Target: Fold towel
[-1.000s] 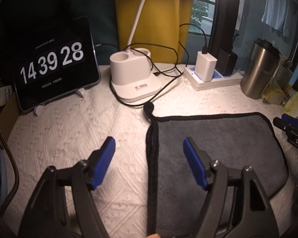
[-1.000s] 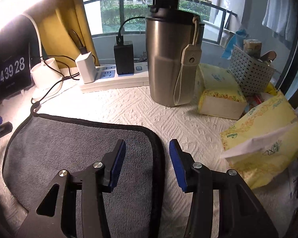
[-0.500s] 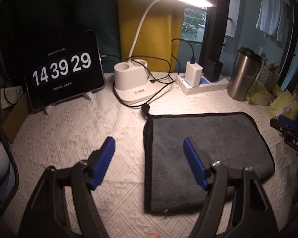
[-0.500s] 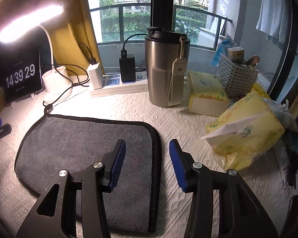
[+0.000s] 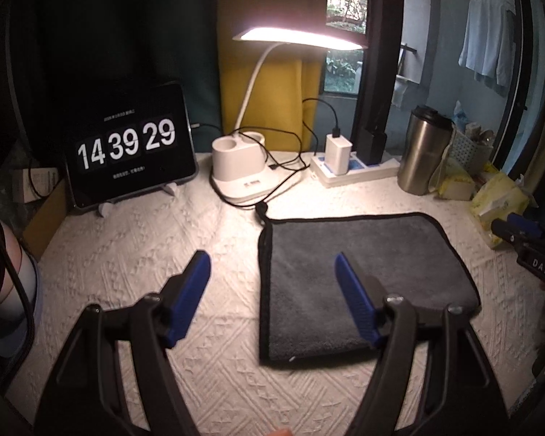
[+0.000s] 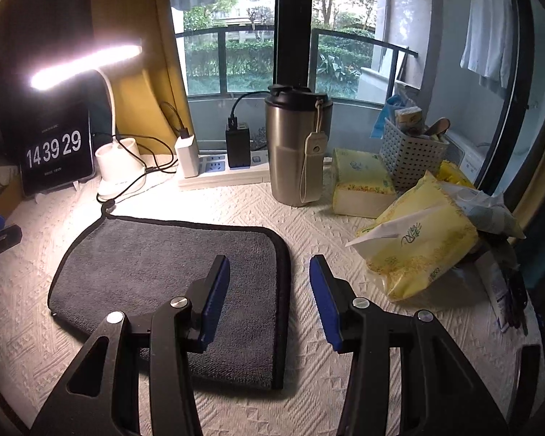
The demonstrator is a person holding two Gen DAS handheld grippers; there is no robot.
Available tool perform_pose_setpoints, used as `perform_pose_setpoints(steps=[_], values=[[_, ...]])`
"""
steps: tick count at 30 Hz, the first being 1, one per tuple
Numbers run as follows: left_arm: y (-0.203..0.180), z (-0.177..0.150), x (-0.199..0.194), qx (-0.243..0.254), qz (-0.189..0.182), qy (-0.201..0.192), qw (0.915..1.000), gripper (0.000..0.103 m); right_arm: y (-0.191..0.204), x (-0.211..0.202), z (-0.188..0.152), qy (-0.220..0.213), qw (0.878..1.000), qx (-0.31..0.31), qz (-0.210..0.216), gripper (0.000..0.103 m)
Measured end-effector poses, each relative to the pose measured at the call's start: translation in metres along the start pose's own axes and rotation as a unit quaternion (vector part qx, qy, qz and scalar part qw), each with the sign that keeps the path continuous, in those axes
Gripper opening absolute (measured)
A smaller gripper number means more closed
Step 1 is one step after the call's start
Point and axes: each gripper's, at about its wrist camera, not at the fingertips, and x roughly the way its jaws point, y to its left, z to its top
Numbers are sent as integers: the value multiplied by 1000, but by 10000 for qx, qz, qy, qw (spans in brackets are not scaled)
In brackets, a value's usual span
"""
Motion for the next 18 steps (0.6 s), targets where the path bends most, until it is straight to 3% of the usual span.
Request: perform_pose_setpoints(steps=[18], values=[[3,-5,-65,0,38,-613,9981,74,12,-71,1,-627,9980,-112,-2,48]])
